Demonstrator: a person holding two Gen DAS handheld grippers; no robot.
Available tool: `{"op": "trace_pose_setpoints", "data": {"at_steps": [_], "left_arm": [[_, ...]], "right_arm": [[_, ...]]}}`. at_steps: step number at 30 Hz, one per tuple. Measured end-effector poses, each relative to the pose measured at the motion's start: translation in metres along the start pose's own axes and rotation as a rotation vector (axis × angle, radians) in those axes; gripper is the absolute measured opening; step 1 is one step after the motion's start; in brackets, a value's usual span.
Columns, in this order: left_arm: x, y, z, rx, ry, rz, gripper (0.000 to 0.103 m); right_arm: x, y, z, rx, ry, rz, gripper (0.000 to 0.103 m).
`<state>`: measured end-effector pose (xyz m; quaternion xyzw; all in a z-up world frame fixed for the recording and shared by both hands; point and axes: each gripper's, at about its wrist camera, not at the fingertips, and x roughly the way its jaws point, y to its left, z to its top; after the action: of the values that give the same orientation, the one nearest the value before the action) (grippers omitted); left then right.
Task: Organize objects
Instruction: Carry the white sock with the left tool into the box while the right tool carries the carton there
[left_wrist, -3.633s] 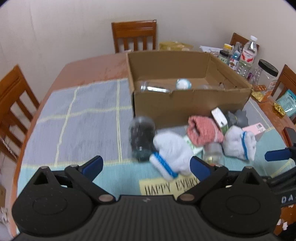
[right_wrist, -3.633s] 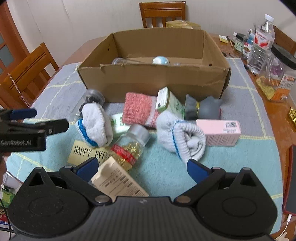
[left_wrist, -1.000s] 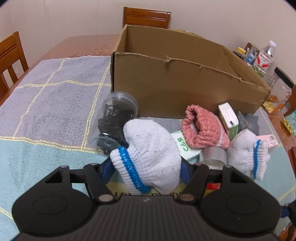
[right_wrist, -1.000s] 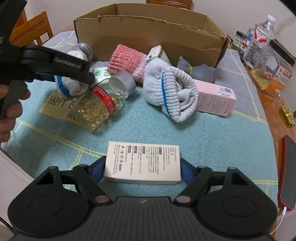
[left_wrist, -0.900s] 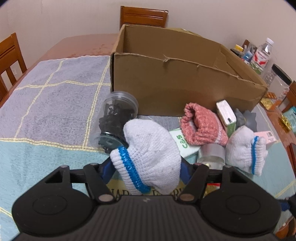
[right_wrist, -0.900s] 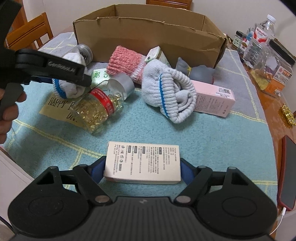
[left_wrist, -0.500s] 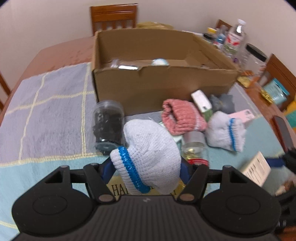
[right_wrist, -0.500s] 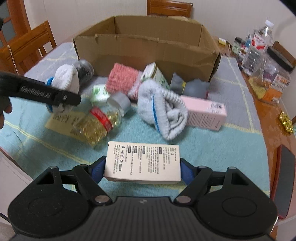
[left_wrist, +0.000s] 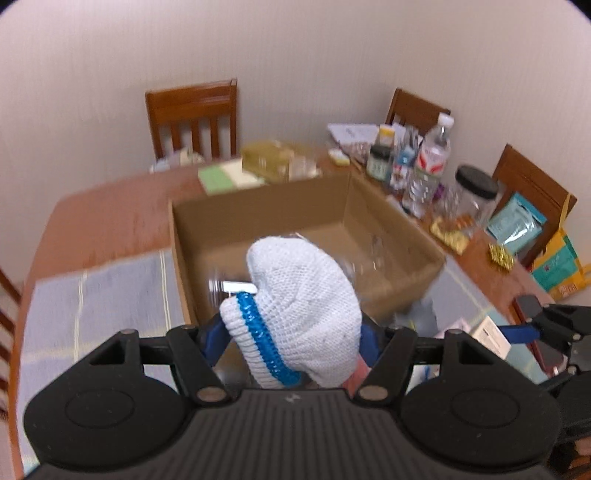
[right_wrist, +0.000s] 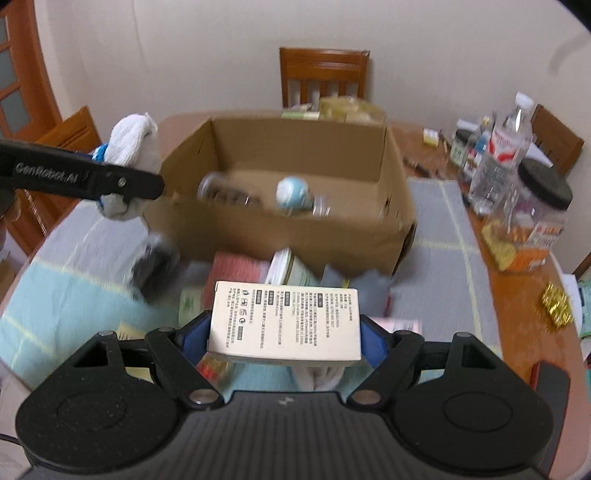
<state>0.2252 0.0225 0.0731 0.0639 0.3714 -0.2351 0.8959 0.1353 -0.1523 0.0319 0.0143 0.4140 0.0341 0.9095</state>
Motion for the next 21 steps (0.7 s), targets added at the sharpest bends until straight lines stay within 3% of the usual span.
{"op": "trace_pose_setpoints", "data": {"at_steps": [6, 8, 9, 21], "left_arm": [[0.021, 0.009, 0.03, 0.005, -0.023, 0.041, 0.07], [0.028, 0.014, 0.031, -0.014, -0.015, 0.058, 0.096], [0.03, 0.016, 0.03, -0.029, -0.012, 0.073, 0.1], [0.025, 0.03, 0.007, -0.131, 0.027, 0.167, 0.1]], "right_arm": [[0.006, -0.003, 0.044, -0.016, -0.046, -0.001, 0.084], [0.012, -0.004, 0.06, -0.032, -0.054, 0.009, 0.084], [0.016, -0.006, 0.066, -0.042, -0.056, 0.012, 0.084], [0.071, -0.025, 0.135, -0.134, -0.051, 0.08, 0.084]]}}
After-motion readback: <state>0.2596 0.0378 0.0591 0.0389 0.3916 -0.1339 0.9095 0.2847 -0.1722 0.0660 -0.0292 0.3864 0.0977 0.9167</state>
